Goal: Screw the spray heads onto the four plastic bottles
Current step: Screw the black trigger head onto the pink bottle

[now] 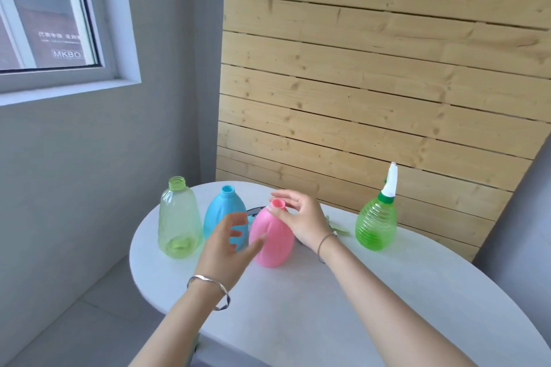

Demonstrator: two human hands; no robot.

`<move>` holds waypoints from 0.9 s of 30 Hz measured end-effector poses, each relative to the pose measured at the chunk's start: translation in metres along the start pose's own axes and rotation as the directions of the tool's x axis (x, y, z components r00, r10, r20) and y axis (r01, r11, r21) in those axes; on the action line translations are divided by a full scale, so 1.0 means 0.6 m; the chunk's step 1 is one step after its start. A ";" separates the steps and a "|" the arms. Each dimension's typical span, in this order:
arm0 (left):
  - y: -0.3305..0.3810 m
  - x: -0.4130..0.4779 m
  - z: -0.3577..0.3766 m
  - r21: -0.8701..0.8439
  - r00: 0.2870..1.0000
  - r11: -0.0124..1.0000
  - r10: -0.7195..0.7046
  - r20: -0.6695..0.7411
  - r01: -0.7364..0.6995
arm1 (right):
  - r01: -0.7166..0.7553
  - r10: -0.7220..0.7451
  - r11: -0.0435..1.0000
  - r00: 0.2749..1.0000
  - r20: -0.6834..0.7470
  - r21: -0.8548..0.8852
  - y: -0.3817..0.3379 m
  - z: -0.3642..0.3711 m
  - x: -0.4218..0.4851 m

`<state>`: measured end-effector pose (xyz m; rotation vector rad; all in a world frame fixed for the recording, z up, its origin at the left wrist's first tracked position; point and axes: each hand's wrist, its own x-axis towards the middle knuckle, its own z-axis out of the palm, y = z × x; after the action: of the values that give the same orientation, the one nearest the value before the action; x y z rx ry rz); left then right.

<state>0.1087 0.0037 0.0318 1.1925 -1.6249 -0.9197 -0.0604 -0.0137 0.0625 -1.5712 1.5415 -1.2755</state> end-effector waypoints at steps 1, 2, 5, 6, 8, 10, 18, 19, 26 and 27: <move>0.000 -0.003 0.006 0.025 1.000 1.000 0.006 0.030 -0.007 | 0.002 -0.002 1.000 1.000 0.005 0.012 -0.003 -0.008 -0.006; -0.002 -0.007 0.011 0.048 0.998 0.999 0.014 0.060 -0.017 | -0.001 0.001 0.999 1.000 0.007 0.032 -0.007 -0.014 -0.014; 0.000 -0.015 0.025 0.080 0.988 0.996 0.022 0.153 -0.035 | -0.021 0.018 0.986 1.000 0.020 0.166 -0.020 -0.033 -0.033; 0.002 -0.017 0.029 0.086 0.983 0.996 0.011 0.182 -0.027 | -0.032 0.025 0.980 0.999 0.035 0.196 -0.022 -0.038 -0.037; 0.004 -0.020 0.037 0.077 0.975 0.997 -0.029 0.219 0.013 | -0.049 0.036 0.983 0.997 0.072 0.177 -0.023 -0.047 -0.042; -0.001 -0.020 0.042 0.086 0.972 0.996 -0.057 0.228 0.038 | -0.070 0.055 0.989 0.992 0.115 0.128 -0.015 -0.057 -0.039; -0.020 -0.011 0.032 0.115 0.965 0.987 -0.134 0.224 0.110 | -0.318 0.281 0.890 0.947 -0.155 -0.328 0.131 -0.085 0.026; -0.022 -0.010 0.030 0.117 0.967 0.987 -0.130 0.220 0.106 | -0.321 0.284 0.860 0.947 -0.151 -0.396 0.143 -0.080 0.029; -0.019 -0.006 0.030 0.080 0.977 0.990 -0.126 0.174 0.113 | -0.344 0.278 0.803 0.938 -0.204 -0.487 0.178 -0.074 0.044; -0.019 -0.006 0.031 0.081 0.976 0.990 -0.124 0.178 0.112 | -0.340 0.278 0.792 0.940 -0.196 -0.507 0.179 -0.072 0.042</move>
<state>0.0952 0.0054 0.0147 1.2962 -1.7591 -1.0815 -0.1460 -0.0458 -0.0129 -1.4805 2.2654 -0.7903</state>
